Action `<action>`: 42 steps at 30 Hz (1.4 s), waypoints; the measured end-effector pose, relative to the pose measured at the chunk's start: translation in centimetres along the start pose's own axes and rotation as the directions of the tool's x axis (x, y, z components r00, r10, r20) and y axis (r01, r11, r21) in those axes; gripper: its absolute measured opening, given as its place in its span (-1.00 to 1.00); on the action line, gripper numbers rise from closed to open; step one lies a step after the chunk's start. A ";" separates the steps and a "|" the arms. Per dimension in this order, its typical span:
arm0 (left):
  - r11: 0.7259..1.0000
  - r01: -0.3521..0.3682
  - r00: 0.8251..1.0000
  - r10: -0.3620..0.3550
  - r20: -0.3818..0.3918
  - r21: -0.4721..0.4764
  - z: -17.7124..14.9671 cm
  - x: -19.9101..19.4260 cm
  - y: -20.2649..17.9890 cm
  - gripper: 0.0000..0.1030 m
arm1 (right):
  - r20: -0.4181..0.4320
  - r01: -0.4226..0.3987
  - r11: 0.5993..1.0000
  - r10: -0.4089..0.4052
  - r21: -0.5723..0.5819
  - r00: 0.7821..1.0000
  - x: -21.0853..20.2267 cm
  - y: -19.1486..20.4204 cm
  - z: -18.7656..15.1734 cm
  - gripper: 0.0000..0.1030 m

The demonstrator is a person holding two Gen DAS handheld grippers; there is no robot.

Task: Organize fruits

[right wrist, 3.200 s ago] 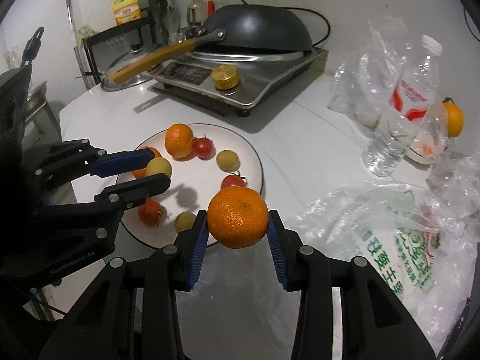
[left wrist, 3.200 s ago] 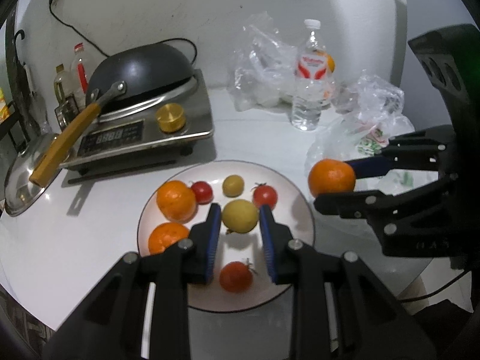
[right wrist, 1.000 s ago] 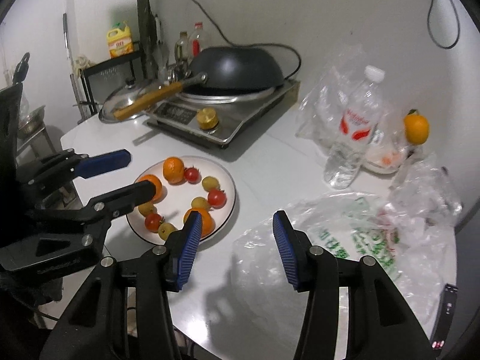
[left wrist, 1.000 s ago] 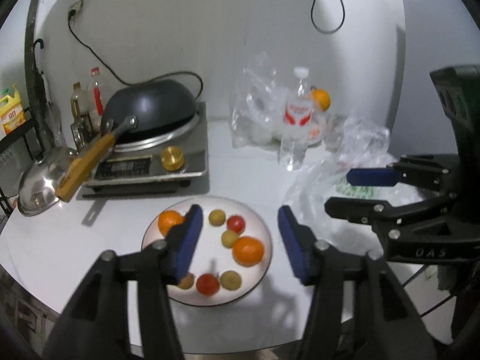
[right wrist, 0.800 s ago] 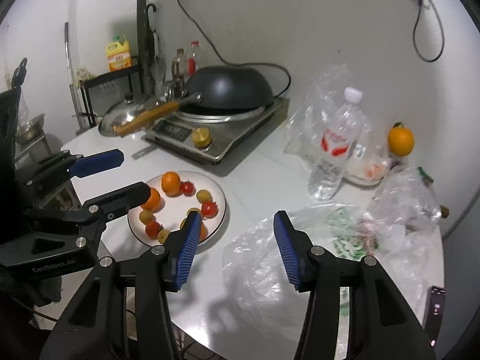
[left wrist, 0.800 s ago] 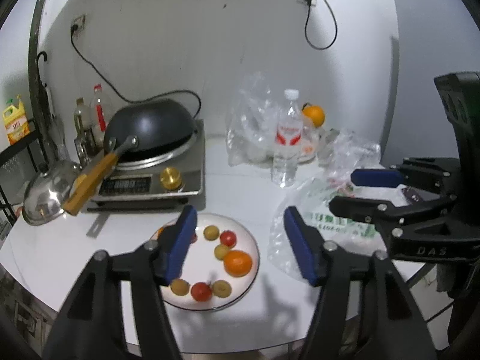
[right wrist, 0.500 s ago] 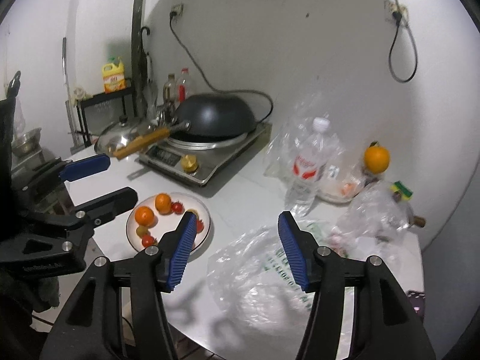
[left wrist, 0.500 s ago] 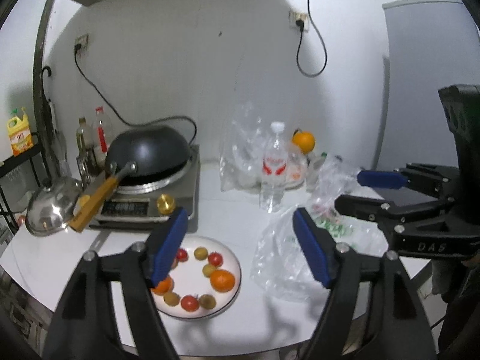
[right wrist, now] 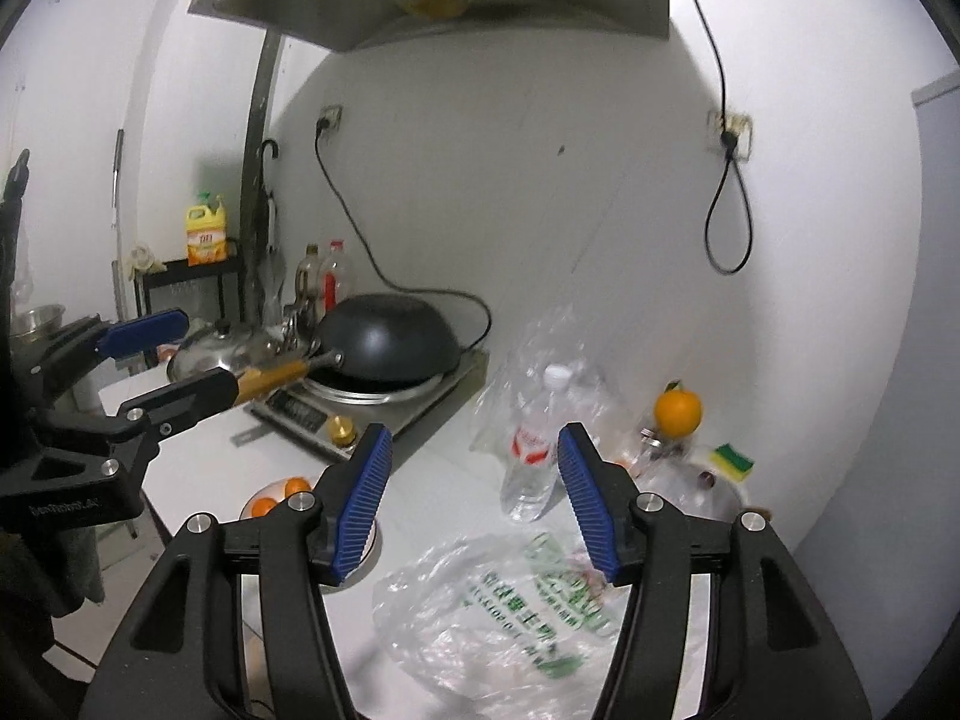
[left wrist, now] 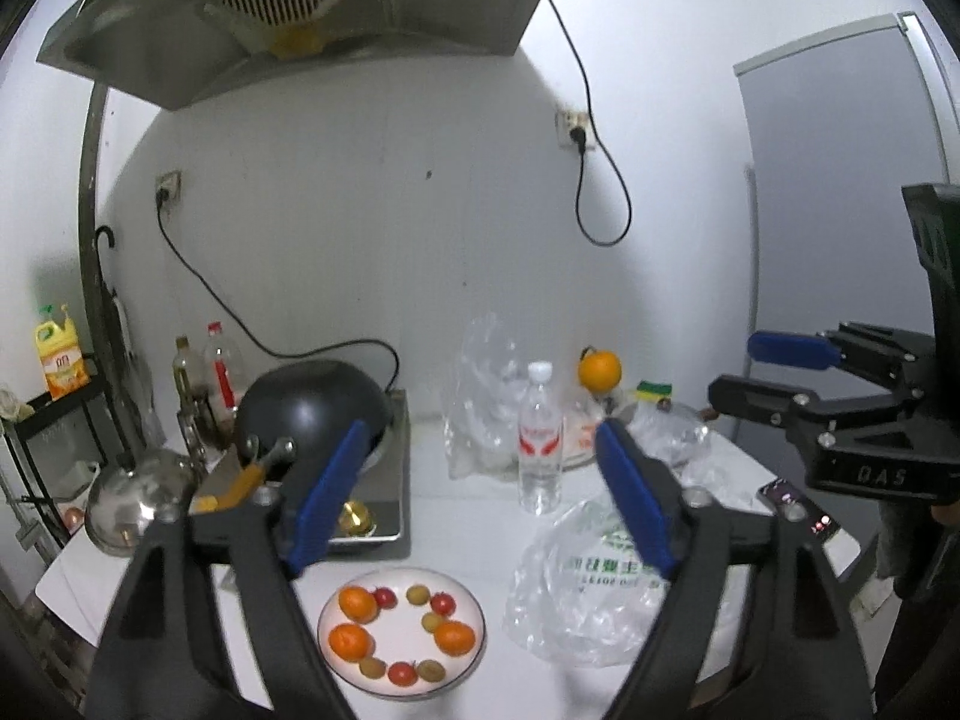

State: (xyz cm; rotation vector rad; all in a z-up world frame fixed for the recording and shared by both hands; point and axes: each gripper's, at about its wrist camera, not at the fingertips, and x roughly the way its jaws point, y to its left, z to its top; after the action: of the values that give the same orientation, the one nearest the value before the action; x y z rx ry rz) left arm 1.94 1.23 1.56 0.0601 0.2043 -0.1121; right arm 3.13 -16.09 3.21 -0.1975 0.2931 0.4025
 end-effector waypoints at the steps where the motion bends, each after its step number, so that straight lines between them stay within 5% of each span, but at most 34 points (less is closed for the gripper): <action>1: 1.000 0.000 1.000 0.000 0.005 -0.003 0.3 -0.3 0.0 0.74 | 0.010 0.006 1.000 -0.006 -0.007 1.000 -0.4 -0.1 0.3 0.23; 16: 0.996 -0.084 0.991 0.087 0.107 -0.031 4.0 -3.8 -0.5 0.91 | 0.123 0.040 0.999 -0.039 -0.002 0.992 -4.0 -1.7 2.8 0.41; 42: 0.997 -0.074 0.992 0.075 0.097 -0.013 4.1 -3.6 -1.3 0.92 | 0.129 0.034 0.999 -0.036 0.012 0.991 -4.6 -2.6 2.3 0.42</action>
State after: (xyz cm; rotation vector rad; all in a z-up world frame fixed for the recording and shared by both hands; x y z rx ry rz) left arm -0.90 0.04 6.20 0.0531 0.1050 -0.0393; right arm 0.75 -19.51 7.18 -0.1661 0.1639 0.3772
